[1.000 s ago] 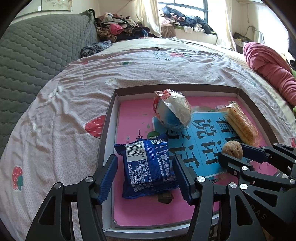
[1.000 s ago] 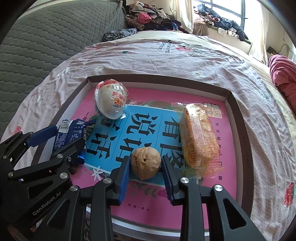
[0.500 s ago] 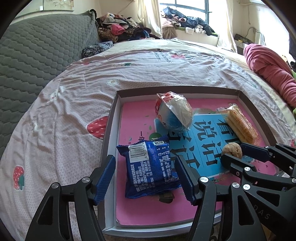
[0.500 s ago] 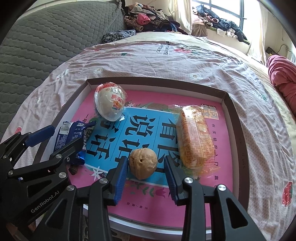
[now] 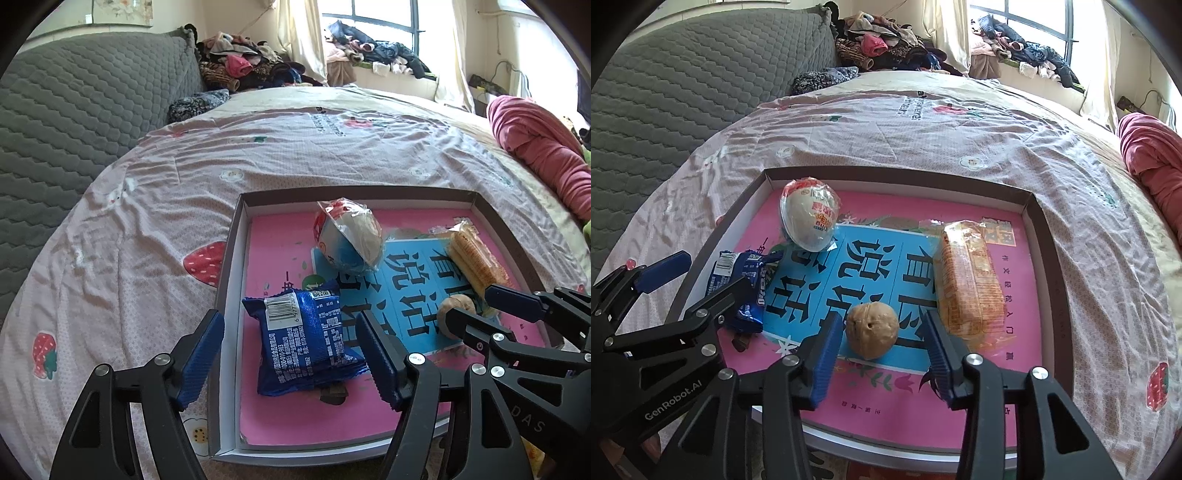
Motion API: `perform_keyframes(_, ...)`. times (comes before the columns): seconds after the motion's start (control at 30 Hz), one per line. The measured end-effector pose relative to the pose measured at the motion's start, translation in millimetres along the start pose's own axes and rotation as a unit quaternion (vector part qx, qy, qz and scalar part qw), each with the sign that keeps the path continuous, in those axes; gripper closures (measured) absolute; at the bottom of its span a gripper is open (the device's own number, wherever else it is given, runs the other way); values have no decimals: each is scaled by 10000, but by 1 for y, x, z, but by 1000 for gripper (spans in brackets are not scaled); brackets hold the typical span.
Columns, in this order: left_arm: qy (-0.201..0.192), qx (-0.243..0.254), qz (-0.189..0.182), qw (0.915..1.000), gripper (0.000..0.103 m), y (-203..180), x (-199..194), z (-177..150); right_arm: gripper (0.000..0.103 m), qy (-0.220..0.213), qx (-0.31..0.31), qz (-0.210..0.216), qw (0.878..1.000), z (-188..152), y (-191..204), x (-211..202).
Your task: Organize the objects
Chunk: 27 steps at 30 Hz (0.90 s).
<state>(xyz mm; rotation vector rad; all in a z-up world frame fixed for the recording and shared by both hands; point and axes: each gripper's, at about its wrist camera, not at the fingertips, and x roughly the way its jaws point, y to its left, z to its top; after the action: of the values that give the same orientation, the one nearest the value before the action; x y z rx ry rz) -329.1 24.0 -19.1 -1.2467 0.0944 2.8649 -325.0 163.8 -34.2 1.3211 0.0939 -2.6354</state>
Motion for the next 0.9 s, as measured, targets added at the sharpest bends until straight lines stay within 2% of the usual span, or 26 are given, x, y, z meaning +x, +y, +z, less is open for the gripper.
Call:
perform_keyframes(0.5,-142,-83,20,9999,25,5,-15,3,51,-273,57,-50,9996,5,-2,-24)
perform_keyframes(0.67,-232,-108,33,9997,24,7,-25,4,40,-387,87,-78,9992,5,-3,-36)
perform_keyframes(0.9,-266,-96,64,9996,24,11,-41,2,36,-498,142,-95,9986,1,-4,-56)
